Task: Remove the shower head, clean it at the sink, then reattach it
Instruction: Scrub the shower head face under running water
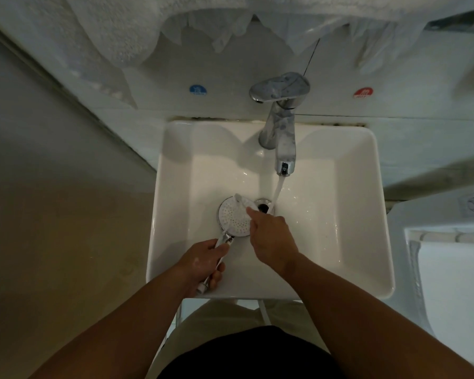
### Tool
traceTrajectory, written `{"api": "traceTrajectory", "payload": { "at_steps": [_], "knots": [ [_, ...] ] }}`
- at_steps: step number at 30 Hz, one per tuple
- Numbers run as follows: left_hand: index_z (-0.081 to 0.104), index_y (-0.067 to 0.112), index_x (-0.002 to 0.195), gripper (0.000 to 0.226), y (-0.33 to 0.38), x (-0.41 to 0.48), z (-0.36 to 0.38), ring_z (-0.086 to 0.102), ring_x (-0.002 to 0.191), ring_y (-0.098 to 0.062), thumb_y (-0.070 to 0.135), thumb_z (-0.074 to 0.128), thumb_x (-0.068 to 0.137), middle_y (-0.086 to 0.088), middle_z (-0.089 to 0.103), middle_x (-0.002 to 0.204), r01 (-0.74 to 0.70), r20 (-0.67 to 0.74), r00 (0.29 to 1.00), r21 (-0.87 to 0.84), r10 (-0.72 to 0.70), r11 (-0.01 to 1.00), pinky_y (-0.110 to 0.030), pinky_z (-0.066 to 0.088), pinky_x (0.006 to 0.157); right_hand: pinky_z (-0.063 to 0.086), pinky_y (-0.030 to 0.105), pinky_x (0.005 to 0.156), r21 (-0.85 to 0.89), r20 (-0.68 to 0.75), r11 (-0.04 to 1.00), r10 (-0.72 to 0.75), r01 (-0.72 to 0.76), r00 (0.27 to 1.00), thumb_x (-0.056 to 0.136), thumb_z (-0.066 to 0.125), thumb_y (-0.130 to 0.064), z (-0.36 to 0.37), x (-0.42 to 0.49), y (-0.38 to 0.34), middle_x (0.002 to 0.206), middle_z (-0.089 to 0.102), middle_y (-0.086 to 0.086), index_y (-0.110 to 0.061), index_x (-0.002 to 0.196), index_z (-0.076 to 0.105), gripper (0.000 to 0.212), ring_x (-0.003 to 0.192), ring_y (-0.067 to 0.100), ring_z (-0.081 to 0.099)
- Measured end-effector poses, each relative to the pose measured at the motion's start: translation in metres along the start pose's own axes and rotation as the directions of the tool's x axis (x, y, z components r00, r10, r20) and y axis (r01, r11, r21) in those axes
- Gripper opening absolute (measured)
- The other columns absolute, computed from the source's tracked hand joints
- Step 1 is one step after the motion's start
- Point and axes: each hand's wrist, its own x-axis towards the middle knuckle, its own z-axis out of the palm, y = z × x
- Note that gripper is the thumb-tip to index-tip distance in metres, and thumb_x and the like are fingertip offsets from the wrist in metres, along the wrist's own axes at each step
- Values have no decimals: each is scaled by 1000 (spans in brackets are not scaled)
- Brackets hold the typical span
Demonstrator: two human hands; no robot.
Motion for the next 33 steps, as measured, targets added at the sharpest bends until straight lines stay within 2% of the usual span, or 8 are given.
{"api": "traceTrajectory", "payload": {
  "at_steps": [4,8,10,13,17,23,29,33],
  "knots": [
    [66,12,109,24,0,2,0,43,42,-14,33,56,103,-8,55,67,3,3,1000,-6,-3,1000,-23,35,43,60,33,90,44,56,997,-66,64,996,106,42,-27,-3,-10,-6,135,65,15,-23,146,51,41,112,30,69],
    [67,14,112,23,-2,3,0,42,42,-14,33,57,103,-8,55,65,14,-1,1000,-27,-14,1000,-22,35,42,50,23,75,9,-16,1000,26,-26,1000,106,40,-25,-11,7,4,121,71,17,-22,145,53,41,102,31,69],
    [66,12,112,25,-2,3,0,42,43,-14,33,57,103,-8,55,66,13,0,1000,-16,-13,1000,-22,35,43,54,21,77,33,13,999,-5,5,1000,106,41,-25,-7,0,-1,124,70,17,-21,145,53,41,101,29,71],
    [66,11,111,26,-1,3,0,43,43,-14,33,57,103,-8,56,66,7,4,1000,-2,-7,1000,-23,36,43,62,32,86,65,93,995,-86,80,992,106,42,-28,-4,-14,-5,135,64,16,-21,145,52,41,109,28,71],
    [67,13,111,24,-1,2,0,42,42,-14,32,56,103,-8,55,65,15,1,1000,-21,-15,1000,-22,35,43,60,39,88,19,9,999,27,-27,1000,105,41,-27,-16,6,8,124,70,17,-24,145,53,41,101,33,70],
    [67,10,112,26,1,1,0,42,42,-14,33,57,103,-8,55,66,15,5,1000,-7,-15,1000,-23,35,43,63,33,82,41,137,996,-87,82,987,107,40,-29,-10,-16,-6,137,63,15,-22,148,48,42,105,25,72],
    [66,12,111,23,1,0,1,42,43,-14,31,55,104,-9,55,69,10,4,1000,14,-10,1000,-24,35,43,58,23,80,30,37,1000,-6,5,999,107,41,-27,-10,-1,-2,128,69,16,-20,145,53,41,104,27,71],
    [66,10,106,25,-1,4,0,43,43,-16,33,56,103,-9,56,67,1,4,1000,22,-1,1000,-25,35,45,60,34,89,104,119,992,-88,76,989,106,43,-29,-6,-15,-6,132,67,15,-22,144,54,40,105,27,71]
  ]
}}
